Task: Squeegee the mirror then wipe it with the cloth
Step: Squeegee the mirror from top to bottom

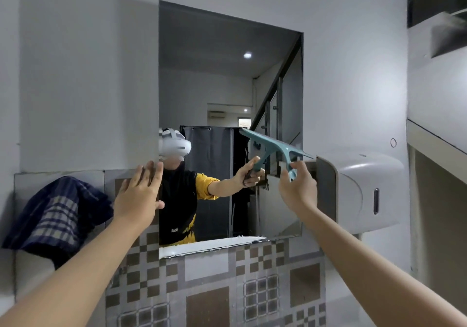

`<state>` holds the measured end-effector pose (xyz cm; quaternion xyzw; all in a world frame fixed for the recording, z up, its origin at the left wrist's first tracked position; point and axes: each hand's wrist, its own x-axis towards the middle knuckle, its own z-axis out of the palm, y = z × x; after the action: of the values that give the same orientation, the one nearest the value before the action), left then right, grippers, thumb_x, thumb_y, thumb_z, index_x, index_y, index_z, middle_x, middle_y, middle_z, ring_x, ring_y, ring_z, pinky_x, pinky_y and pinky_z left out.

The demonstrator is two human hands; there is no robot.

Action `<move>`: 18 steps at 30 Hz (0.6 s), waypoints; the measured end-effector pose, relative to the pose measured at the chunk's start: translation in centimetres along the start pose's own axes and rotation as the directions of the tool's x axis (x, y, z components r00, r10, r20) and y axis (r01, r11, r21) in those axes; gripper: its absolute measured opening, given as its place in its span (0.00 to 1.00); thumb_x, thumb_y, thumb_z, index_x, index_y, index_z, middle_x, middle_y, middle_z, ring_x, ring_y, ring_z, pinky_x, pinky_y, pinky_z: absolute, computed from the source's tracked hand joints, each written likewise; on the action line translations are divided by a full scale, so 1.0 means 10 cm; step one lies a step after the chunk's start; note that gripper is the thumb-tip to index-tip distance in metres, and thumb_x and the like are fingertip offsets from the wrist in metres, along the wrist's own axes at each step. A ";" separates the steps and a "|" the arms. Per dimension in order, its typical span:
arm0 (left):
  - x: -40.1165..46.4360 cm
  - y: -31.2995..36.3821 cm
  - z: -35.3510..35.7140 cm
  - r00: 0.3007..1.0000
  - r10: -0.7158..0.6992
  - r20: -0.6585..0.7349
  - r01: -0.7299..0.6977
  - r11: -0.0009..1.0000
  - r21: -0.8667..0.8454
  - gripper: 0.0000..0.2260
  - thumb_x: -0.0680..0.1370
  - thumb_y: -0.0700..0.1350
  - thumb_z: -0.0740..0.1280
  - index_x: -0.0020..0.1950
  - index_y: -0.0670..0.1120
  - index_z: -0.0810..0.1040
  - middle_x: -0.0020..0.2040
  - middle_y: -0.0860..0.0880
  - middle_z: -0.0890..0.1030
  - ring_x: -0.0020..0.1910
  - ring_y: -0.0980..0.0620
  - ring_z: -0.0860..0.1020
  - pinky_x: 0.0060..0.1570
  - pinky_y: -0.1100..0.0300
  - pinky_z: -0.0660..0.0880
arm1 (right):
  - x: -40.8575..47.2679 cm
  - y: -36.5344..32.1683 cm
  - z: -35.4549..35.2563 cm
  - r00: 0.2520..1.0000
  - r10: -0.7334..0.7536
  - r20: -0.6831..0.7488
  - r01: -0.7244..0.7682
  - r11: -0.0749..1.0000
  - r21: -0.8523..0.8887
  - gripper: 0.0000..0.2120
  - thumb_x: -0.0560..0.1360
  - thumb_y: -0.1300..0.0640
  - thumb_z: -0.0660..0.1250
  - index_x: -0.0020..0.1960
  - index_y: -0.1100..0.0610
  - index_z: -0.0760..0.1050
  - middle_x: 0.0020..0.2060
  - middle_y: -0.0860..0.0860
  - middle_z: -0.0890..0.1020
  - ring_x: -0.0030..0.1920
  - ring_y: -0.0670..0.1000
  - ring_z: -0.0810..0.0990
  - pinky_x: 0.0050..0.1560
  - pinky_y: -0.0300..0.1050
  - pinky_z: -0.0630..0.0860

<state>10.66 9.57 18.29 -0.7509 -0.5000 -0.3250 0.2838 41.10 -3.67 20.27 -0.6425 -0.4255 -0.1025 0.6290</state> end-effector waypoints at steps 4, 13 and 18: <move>0.00 -0.01 0.01 1.000 0.005 -0.003 -0.006 1.000 -0.028 0.44 0.73 0.54 0.67 0.74 0.49 0.35 0.77 0.46 0.48 0.76 0.45 0.46 0.71 0.47 0.56 | -0.18 -0.24 0.25 0.986 0.165 -0.012 -0.159 0.967 0.198 0.06 0.79 0.52 0.59 0.54 0.53 0.67 0.39 0.48 0.75 0.39 0.56 0.80 0.40 0.53 0.80; -0.08 -0.04 0.02 0.996 0.057 -0.063 -0.061 0.996 -0.068 0.42 0.72 0.51 0.70 0.76 0.47 0.45 0.76 0.42 0.54 0.75 0.41 0.52 0.68 0.41 0.60 | -0.54 -0.86 0.77 0.947 0.313 0.076 -0.312 0.832 0.459 0.09 0.79 0.54 0.59 0.56 0.56 0.63 0.42 0.56 0.78 0.37 0.56 0.80 0.32 0.44 0.74; -0.27 -0.12 0.16 0.992 0.092 -0.089 -0.096 0.994 -0.046 0.41 0.68 0.54 0.73 0.75 0.47 0.55 0.74 0.39 0.59 0.72 0.38 0.60 0.63 0.40 0.66 | -0.89 -1.11 1.01 0.967 0.212 0.144 -0.255 0.843 0.473 0.10 0.79 0.55 0.60 0.56 0.57 0.63 0.37 0.49 0.75 0.33 0.46 0.74 0.30 0.40 0.69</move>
<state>9.12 9.64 15.34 -0.7657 -0.4431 -0.3561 0.3011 24.04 -0.05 20.47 -0.5140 -0.3827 0.1130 0.7593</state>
